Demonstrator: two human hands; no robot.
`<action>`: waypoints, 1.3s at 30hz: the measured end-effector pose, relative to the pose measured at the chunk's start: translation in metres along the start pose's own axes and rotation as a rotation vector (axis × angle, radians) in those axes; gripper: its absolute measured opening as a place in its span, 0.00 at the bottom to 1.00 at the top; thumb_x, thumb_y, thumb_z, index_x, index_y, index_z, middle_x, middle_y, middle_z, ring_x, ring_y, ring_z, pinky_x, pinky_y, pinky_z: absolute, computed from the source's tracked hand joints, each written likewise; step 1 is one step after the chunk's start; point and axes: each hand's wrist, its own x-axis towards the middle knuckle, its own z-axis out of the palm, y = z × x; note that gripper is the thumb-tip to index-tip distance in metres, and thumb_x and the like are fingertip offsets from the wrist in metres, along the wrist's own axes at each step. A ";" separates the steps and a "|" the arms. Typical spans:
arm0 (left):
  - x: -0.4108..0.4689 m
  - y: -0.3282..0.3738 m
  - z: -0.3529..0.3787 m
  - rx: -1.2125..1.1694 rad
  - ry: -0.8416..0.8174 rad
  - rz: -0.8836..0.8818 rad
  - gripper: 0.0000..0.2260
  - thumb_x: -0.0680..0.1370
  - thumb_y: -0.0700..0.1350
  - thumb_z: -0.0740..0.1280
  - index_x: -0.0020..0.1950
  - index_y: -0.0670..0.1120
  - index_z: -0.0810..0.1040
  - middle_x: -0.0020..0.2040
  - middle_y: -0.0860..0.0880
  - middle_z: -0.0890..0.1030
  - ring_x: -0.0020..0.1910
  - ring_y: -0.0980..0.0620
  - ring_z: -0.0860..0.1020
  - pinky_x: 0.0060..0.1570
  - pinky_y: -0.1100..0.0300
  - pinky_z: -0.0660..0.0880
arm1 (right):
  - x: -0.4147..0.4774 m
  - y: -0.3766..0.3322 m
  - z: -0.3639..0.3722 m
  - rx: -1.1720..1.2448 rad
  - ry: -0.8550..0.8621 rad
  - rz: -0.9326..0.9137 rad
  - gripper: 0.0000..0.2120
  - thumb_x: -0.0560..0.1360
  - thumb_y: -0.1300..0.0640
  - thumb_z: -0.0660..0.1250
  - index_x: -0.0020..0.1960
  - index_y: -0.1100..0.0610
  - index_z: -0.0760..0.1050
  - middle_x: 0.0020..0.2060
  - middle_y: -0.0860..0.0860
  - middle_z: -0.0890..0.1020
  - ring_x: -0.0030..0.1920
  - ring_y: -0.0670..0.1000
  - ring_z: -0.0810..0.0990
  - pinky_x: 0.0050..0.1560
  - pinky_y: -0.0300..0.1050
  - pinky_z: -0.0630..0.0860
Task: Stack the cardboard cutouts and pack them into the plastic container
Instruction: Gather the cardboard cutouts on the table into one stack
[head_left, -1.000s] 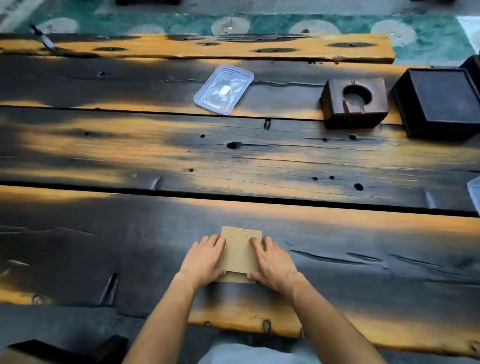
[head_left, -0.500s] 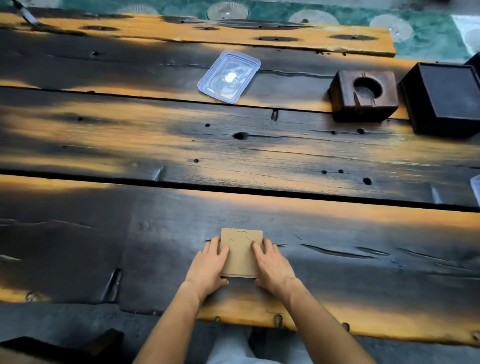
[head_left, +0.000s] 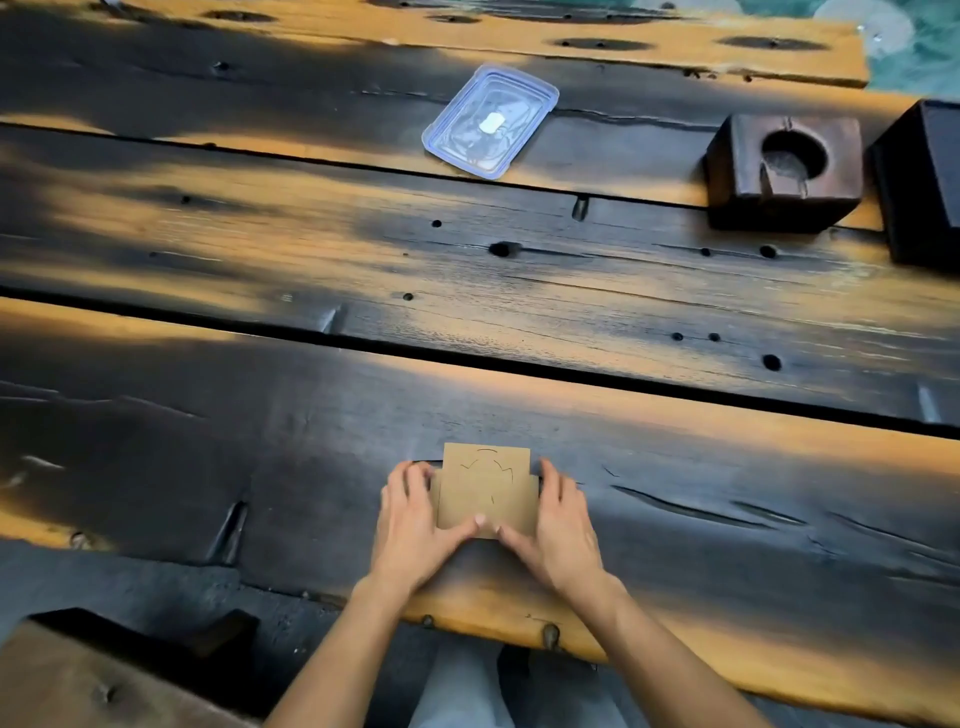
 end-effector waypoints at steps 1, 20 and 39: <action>-0.001 0.001 0.003 -0.188 0.057 -0.120 0.34 0.72 0.62 0.77 0.68 0.46 0.67 0.66 0.44 0.73 0.66 0.42 0.72 0.66 0.48 0.70 | -0.001 0.000 0.001 0.096 0.045 0.082 0.47 0.74 0.40 0.72 0.80 0.58 0.50 0.74 0.58 0.65 0.74 0.59 0.63 0.73 0.54 0.64; 0.117 0.135 0.069 -1.203 0.148 0.252 0.23 0.81 0.68 0.59 0.52 0.53 0.86 0.50 0.52 0.86 0.53 0.56 0.83 0.55 0.66 0.77 | 0.100 0.068 -0.073 1.313 0.667 -0.287 0.12 0.80 0.41 0.61 0.53 0.48 0.76 0.46 0.55 0.72 0.49 0.51 0.71 0.53 0.44 0.68; 0.132 0.135 0.124 -1.002 0.303 0.391 0.27 0.85 0.51 0.50 0.73 0.32 0.72 0.52 0.51 0.89 0.55 0.49 0.86 0.60 0.62 0.74 | 0.133 0.107 -0.034 1.000 0.884 -0.311 0.26 0.78 0.68 0.45 0.40 0.62 0.82 0.41 0.51 0.87 0.48 0.55 0.85 0.66 0.55 0.73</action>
